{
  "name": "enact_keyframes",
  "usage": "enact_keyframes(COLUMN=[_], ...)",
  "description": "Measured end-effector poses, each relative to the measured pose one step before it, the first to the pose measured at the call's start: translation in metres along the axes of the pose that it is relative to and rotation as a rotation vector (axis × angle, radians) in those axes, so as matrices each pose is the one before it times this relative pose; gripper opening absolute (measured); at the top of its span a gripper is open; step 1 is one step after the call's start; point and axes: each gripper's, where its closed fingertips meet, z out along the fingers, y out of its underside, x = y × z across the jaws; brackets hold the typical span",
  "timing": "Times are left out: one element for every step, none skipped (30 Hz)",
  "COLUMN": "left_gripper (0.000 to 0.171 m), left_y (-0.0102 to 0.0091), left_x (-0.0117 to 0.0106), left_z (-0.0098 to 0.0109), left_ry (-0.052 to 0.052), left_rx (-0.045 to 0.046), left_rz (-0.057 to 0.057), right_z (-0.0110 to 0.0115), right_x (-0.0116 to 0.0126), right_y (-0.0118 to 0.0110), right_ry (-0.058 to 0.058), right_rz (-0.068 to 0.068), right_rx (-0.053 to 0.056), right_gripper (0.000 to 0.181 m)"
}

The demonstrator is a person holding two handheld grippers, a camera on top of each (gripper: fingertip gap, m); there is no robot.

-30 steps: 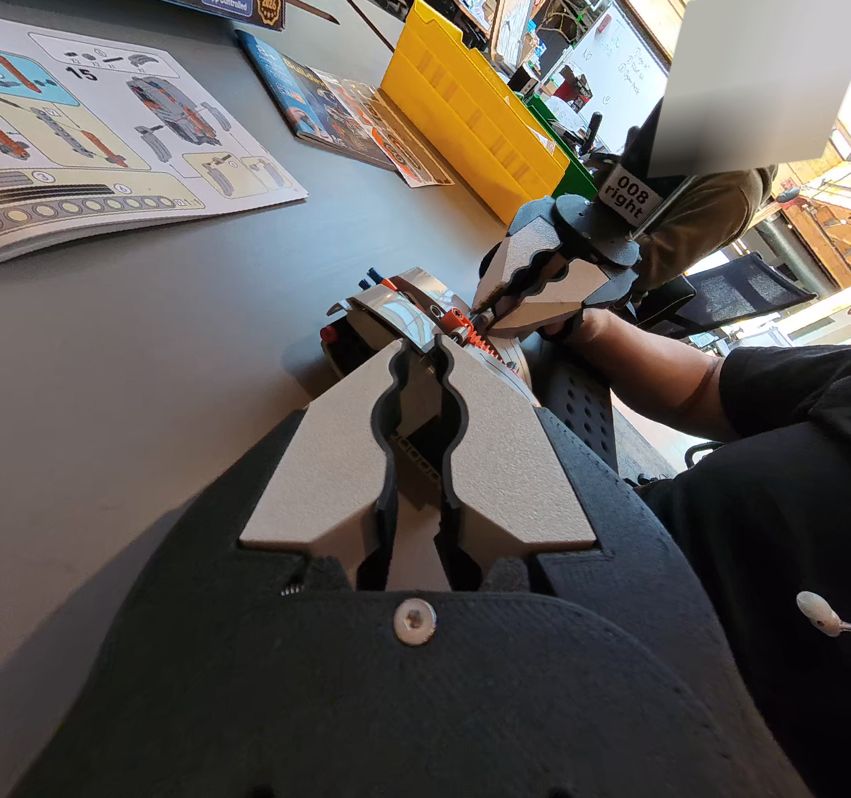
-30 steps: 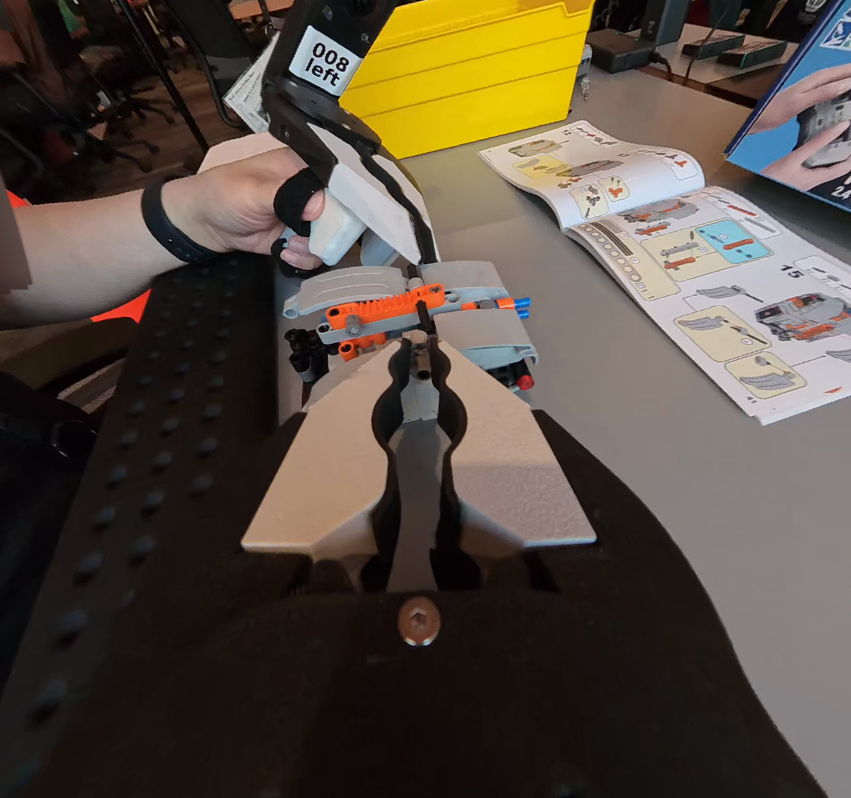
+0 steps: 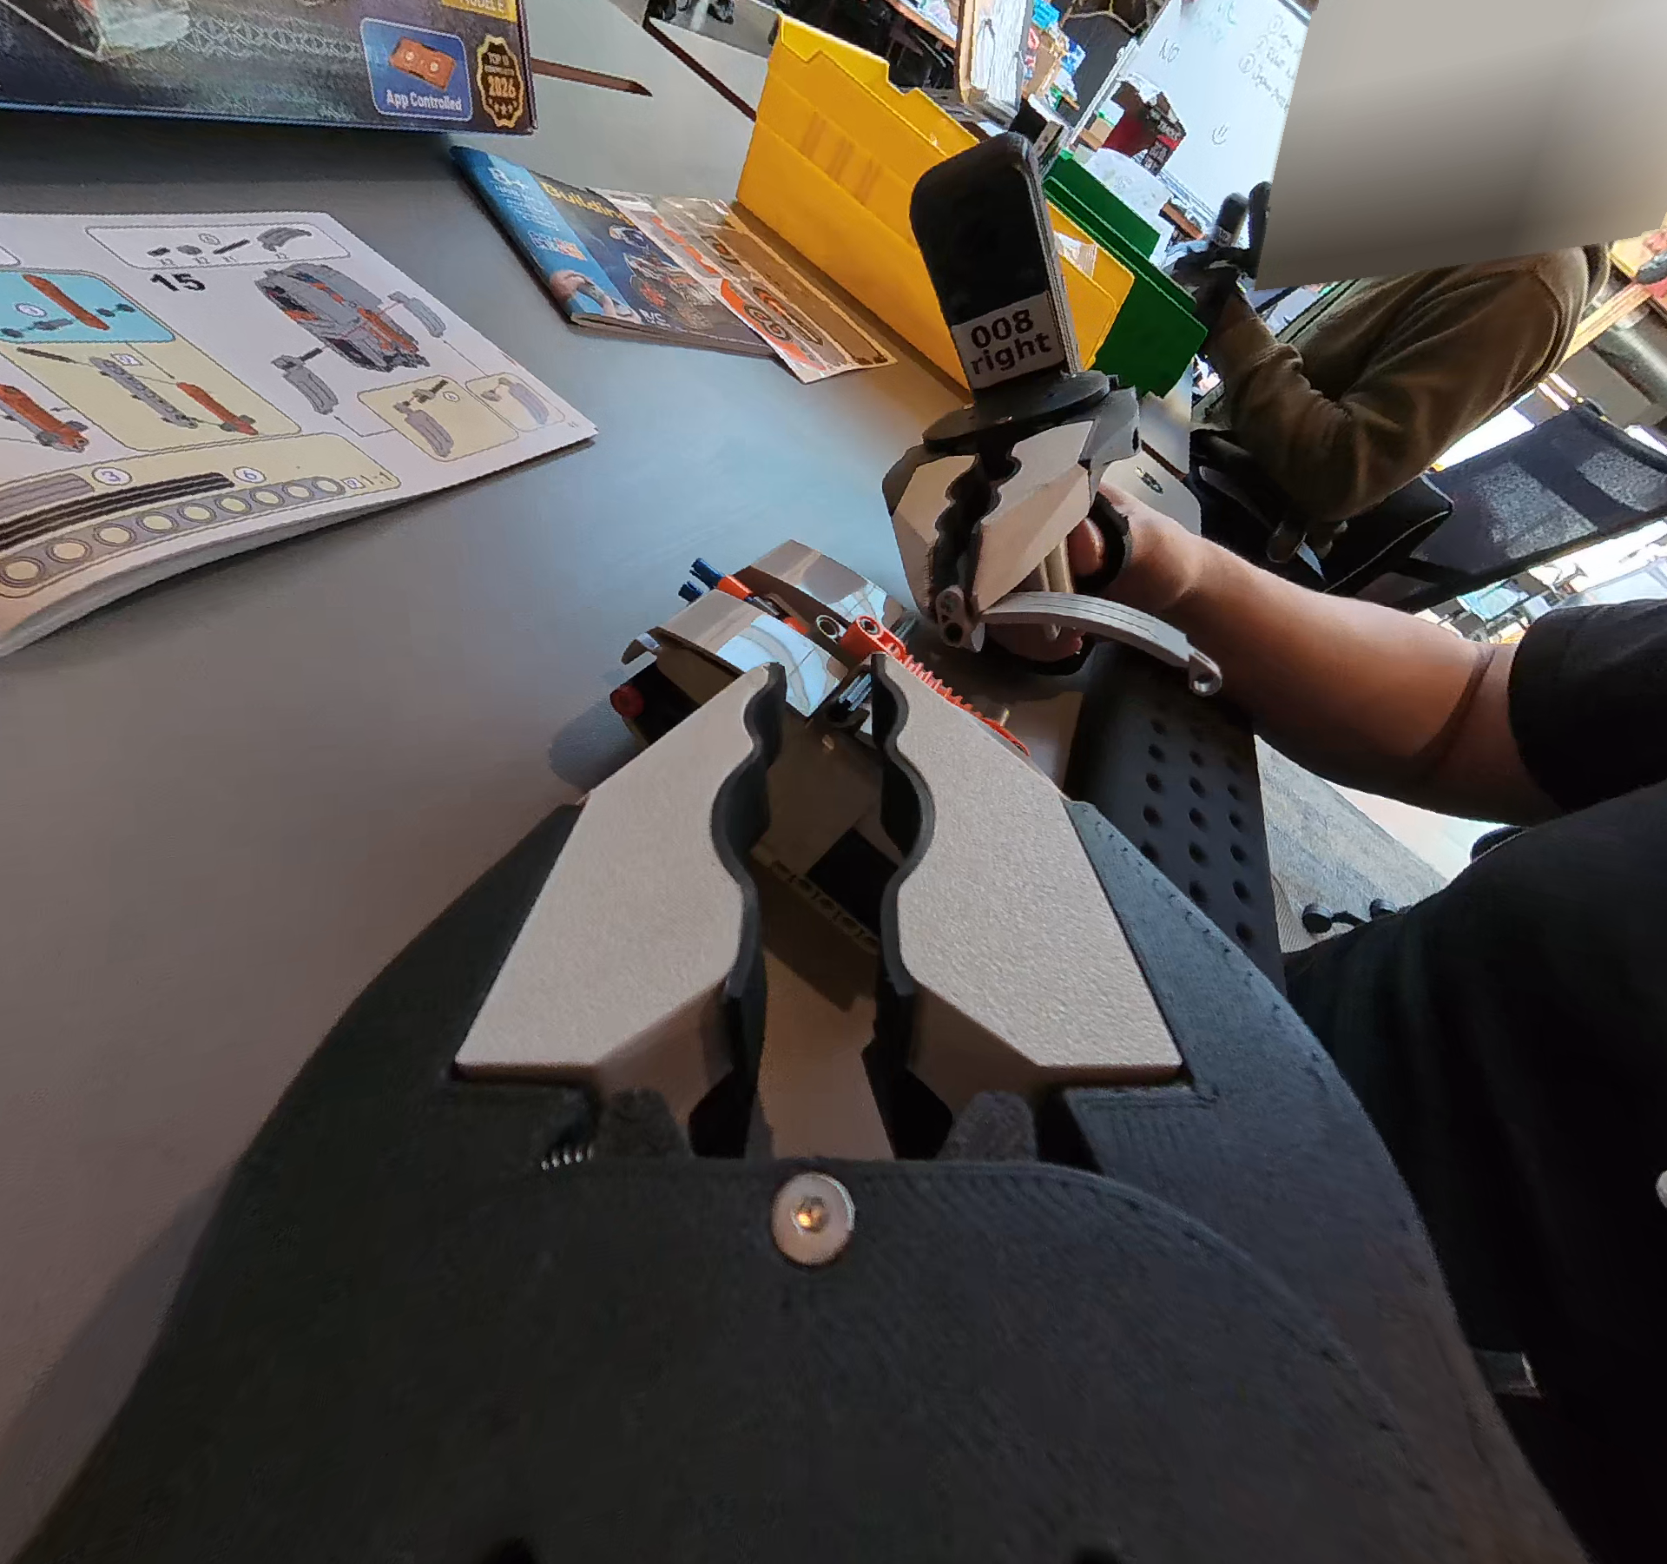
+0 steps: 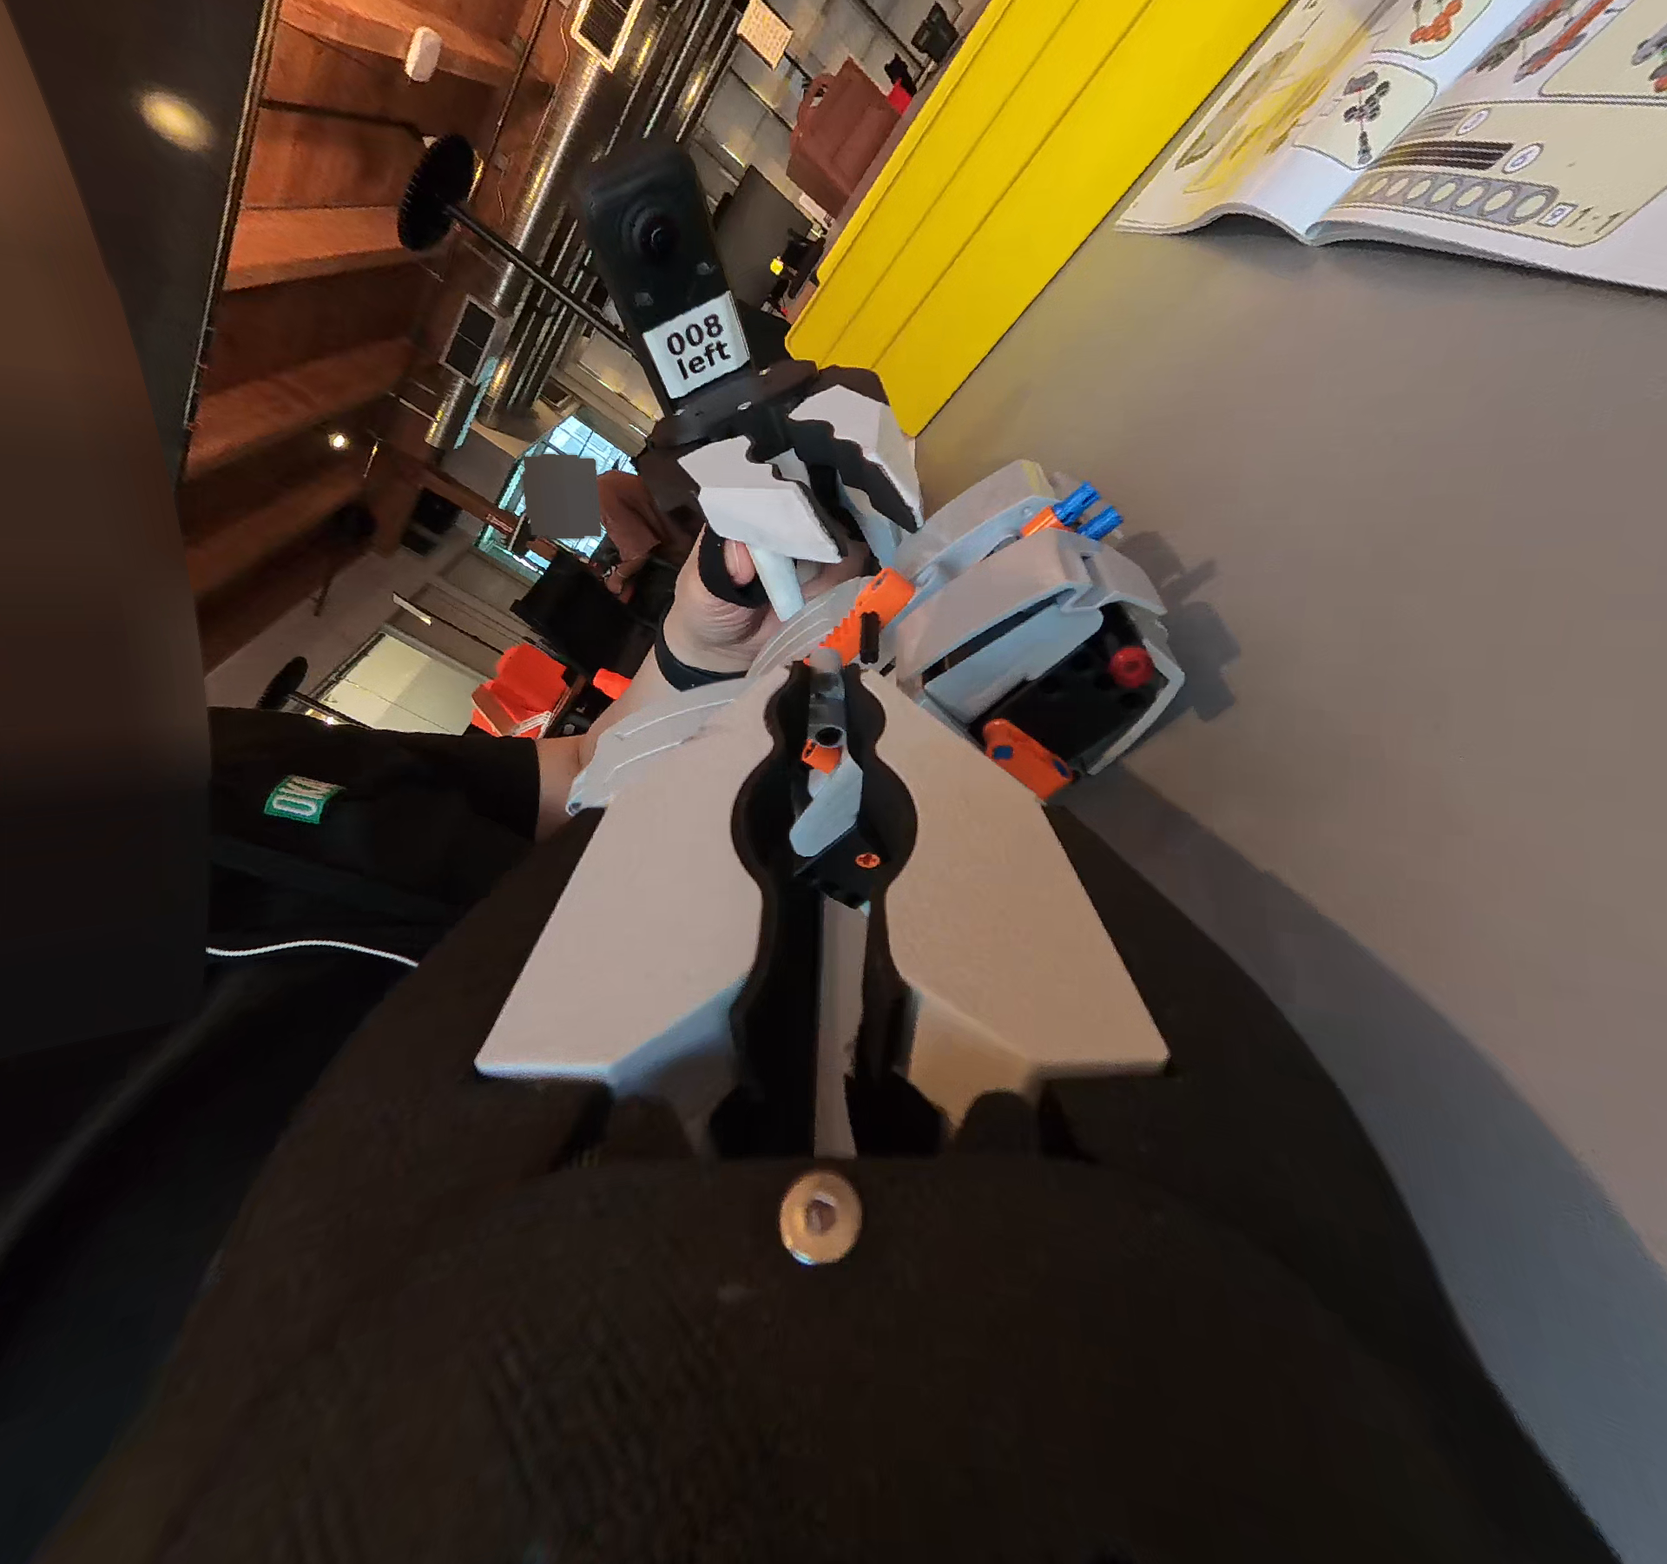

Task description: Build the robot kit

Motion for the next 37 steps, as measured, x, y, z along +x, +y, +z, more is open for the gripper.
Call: enact_keyframes(left_gripper=[0.017,0.017,0.016,0.016,0.016,0.016,0.016,0.016,0.016,0.015,0.015,0.016,0.016,0.016,0.017,0.017,0.017,0.018,0.018,0.019,0.019,0.021,0.021,0.021,0.022,0.023,0.023,0.023,0.023,0.022,0.022,0.020,0.019,0.019,0.016,0.015,0.014], left_y=[-0.00004,-0.00011,-0.00013,-0.00006,0.00012,-0.00004,-0.00025,0.00007,0.00044,0.00041,0.00032,0.00016,-0.00013,-0.00010,-0.00001,0.00011,0.00011,-0.00015,-0.00037,-0.00031,-0.00047,-0.00051,-0.00111,-0.00164,-0.00194,-0.00205,-0.00119,-0.00016,0.00009,-0.00005,0.00012,0.00085,0.00117,0.00070,0.00051,0.00079,0.00140], left_x=[0.00001,-0.00027,-0.00067,-0.00099,-0.00073,0.00013,0.00055,0.00043,0.00025,0.00055,0.00065,0.00002,-0.00020,-0.00004,-0.00007,-0.00006,-0.00002,0.00074,0.00093,0.00092,0.00078,0.00061,0.00036,0.00027,0.00081,0.00071,0.00005,-0.00084,-0.00077,0.00098,0.00262,0.00155,0.00015,0.00037,0.00071,0.00063,0.00098], left_z=[-0.00027,-0.00030,-0.00025,-0.00029,-0.00031,-0.00011,-0.00010,-0.00002,0.00032,0.00035,0.00058,0.00049,0.00042,0.00030,0.00054,0.00067,0.00082,0.00095,0.00100,0.00099,0.00087,0.00053,0.00024,-0.00017,-0.00017,-0.00024,-0.00031,-0.00052,-0.00061,-0.00033,-0.00007,0.00035,0.00072,0.00126,0.00159,0.00184,0.00186], left_ry=[0.0021,0.0003,-0.0028,-0.0048,-0.0029,0.0018,0.0033,0.0009,-0.0008,0.0007,0.0012,-0.0018,-0.0034,-0.0035,-0.0045,-0.0065,-0.0066,-0.0034,-0.0009,-0.0009,-0.0011,-0.0018,-0.0036,-0.0016,0.0042,0.0065,0.0055,0.0036,0.0063,0.0190,0.0278,0.0208,0.0102,0.0092,0.0096,0.0076,0.0085], left_rx=[0.00088,0.00076,0.00067,0.00010,-0.00057,0.00022,0.00069,-0.00081,-0.00286,-0.00338,-0.00288,-0.00270,-0.00251,-0.00398,-0.00468,-0.00487,-0.00588,-0.00595,-0.00470,-0.00336,-0.00289,-0.00149,0.00200,0.00545,0.00622,0.00300,-0.00524,-0.01370,-0.01510,-0.01212,-0.01240,-0.01569,-0.01526,-0.00998,-0.00590,-0.00578,-0.00749], left_rz=[-0.0048,-0.0035,-0.0018,-0.0014,-0.0019,-0.0021,-0.0003,0.0033,0.0050,0.0048,0.0052,0.0073,0.0092,0.0117,0.0159,0.0195,0.0218,0.0227,0.0213,0.0187,0.0168,0.0151,0.0138,0.0139,0.0136,0.0120,0.0128,0.0153,0.0176,0.0208,0.0220,0.0210,0.0194,0.0161,0.0107,0.0052,0.0023], right_z=[0.00015,0.00028,0.00024,0.00025,0.00015,0.00016,0.00008,-0.00015,-0.00031,-0.00042,-0.00006,0.00050,0.00078,0.00075,0.00077,0.00096,0.00084,0.00076,0.00063,0.00031,-0.00004,-0.00025,-0.00038,-0.00049,-0.00067,-0.00052,-0.00036,0.00009,0.00046,0.00042,0.00042,0.00027,0.00016,0.00003,-0.00022,-0.00035,-0.00039], right_x=[-0.00006,-0.00003,0.00013,0.00035,0.00169,0.00250,0.00069,0.00075,0.00124,0.00308,0.00199,-0.00226,-0.00222,0.00036,0.00113,-0.00055,-0.00154,0.00070,0.00221,-0.00004,-0.00097,-0.00032,0.00065,0.00044,-0.00051,-0.00074,-0.00115,-0.00038,0.00067,0.00203,0.00081,0.00002,0.00006,0.00043,0.00010,0.00014,-0.00003], right_y=[-0.00019,-0.00007,0.00007,0.00003,0.00064,0.00110,-0.00016,-0.00045,0.00006,0.00090,0.00143,0.00048,-0.00049,-0.00011,0.00049,0.00048,0.00045,0.00011,-0.00007,0.00028,0.00094,0.00057,0.00075,0.00023,-0.00035,-0.00072,-0.00119,-0.00036,0.00100,0.00131,0.00043,-0.00071,-0.00086,-0.00047,-0.00044,-0.00045,-0.00084], right_ry=[0.0017,0.0034,0.0045,0.0070,0.0110,0.0108,-0.0035,-0.0042,-0.0002,0.0131,0.0083,-0.0163,-0.0147,-0.0016,0.0008,-0.0111,-0.0184,-0.0033,0.0053,-0.0052,-0.0075,-0.0030,0.0013,-0.0012,-0.0079,-0.0099,-0.0115,-0.0063,0.0009,0.0100,0.0023,-0.0051,-0.0061,-0.0037,-0.0026,-0.0011,-0.0026], right_rz=[-0.0131,-0.0164,-0.0174,-0.0142,-0.0039,0.0094,0.0190,0.0223,0.0224,0.0232,0.0216,0.0183,0.0230,0.0258,0.0254,0.0260,0.0264,0.0246,0.0175,0.0125,0.0129,0.0117,0.0135,0.0141,0.0182,0.0204,0.0179,0.0160,0.0119,0.0099,0.0104,0.0133,0.0136,0.0115,0.0084,0.0046,0.0057], right_rx=[-0.0027,-0.0034,-0.0051,-0.0035,-0.0061,-0.0066,0.0023,0.0044,0.0009,-0.0051,-0.0084,-0.0029,0.0026,-0.0003,-0.0047,-0.0061,-0.0055,-0.0050,-0.0024,-0.0050,-0.0093,-0.0053,-0.0059,-0.0033,-0.0001,-0.0003,0.0012,-0.0038,-0.0139,-0.0157,-0.0065,0.0013,0.0026,-0.0005,-0.0010,-0.0001,0.0023], right_gripper=[0.005,0.005,0.005,0.005,0.005,0.005,0.005,0.005,0.005,0.005,0.005,0.005,0.005,0.005,0.005,0.005,0.005,0.005,0.005,0.005,0.005,0.005,0.005,0.005,0.006,0.006,0.006,0.006,0.006,0.006,0.006,0.006,0.006,0.006,0.006,0.006,0.005])
